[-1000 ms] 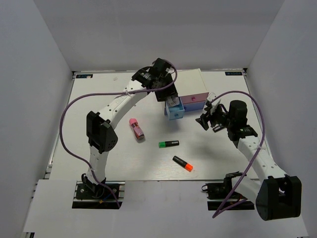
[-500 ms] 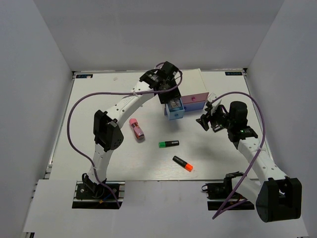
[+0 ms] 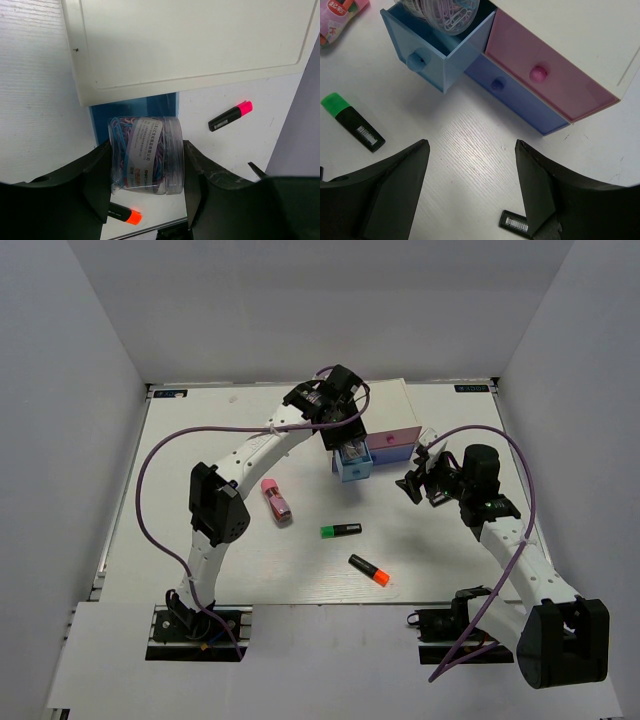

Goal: Sort the stationery into containers
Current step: Place the stationery into the container, then close the drawer

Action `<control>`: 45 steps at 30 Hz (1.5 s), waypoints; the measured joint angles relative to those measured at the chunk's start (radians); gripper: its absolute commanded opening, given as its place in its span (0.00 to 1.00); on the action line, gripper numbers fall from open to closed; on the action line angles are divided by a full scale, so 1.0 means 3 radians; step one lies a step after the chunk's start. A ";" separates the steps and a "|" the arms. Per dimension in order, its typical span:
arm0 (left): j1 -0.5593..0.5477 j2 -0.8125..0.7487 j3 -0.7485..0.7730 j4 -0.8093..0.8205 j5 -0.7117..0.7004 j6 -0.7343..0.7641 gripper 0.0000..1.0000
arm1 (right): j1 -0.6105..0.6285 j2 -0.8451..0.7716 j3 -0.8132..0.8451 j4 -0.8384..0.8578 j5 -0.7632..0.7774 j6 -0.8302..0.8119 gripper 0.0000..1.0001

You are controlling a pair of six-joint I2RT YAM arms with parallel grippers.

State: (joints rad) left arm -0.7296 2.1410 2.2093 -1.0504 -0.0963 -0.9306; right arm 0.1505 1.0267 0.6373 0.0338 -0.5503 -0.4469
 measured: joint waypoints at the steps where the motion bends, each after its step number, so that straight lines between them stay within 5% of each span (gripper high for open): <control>1: 0.0000 0.0000 0.0000 0.0000 0.0000 0.0000 0.59 | 0.0000 0.0000 0.0000 0.0000 0.0000 0.0000 0.75; 11: 0.0000 0.0000 0.0000 0.0011 -0.0004 -0.0018 0.74 | 0.0000 0.0000 0.0000 0.0000 -0.0001 0.0000 0.75; 19: 0.0000 0.0000 0.0001 0.0017 -0.0004 -0.0023 0.72 | 0.0000 0.0000 0.0000 0.0001 -0.0019 -0.0008 0.75; 20: 0.0000 -0.0004 0.0001 0.0022 -0.0004 -0.0024 0.69 | 0.0000 0.0000 0.0000 0.0001 -0.0041 -0.0019 0.73; 21: 0.0000 -0.0008 0.0001 0.0037 -0.0003 -0.0029 0.67 | 0.0000 0.0000 0.0000 0.0001 -0.0071 -0.0027 0.57; 22: 0.0000 -0.0018 0.0001 0.0066 0.0001 -0.0024 0.62 | 0.0003 0.0001 0.0000 0.0011 -0.0139 -0.0088 0.34; 23: 0.0000 -0.0039 -0.0011 0.0122 0.0006 -0.0018 0.48 | 0.0004 0.0006 0.0000 0.0031 -0.0212 -0.0177 0.06; 26: 0.0000 -0.0201 -0.0151 0.0340 0.0028 0.0008 0.14 | -0.0001 0.0130 0.0024 0.0067 -0.0601 -0.0488 0.00; 31: 0.0027 -0.0819 -0.0857 0.0753 0.0048 0.0095 0.01 | 0.0024 0.0824 0.0535 -0.0362 -0.1363 -0.1261 0.00; 32: 0.0036 -0.0996 -0.1082 0.0871 0.0051 0.0142 0.05 | 0.0032 0.0978 0.0696 -0.0526 -0.1459 -0.1433 0.00; 36: 0.0055 -0.1633 -0.1854 0.1193 -0.0008 0.0247 0.67 | 0.0079 0.1460 0.1209 -0.1048 -0.1619 -0.2063 0.00; 37: 0.0061 -0.1826 -0.2108 0.1232 -0.0039 0.0263 0.74 | 0.0094 0.1562 0.1317 -0.1175 -0.1629 -0.2205 0.00; 45: 0.0067 -0.2651 -0.3348 0.1377 -0.0369 0.0032 0.93 | 0.0187 0.2032 0.1773 -0.2070 -0.1617 -0.3029 0.00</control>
State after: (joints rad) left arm -0.7094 1.3457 1.2049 -0.6373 -0.2070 -0.9211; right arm 0.2066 1.6363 1.1690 -0.5873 -1.0355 -1.3556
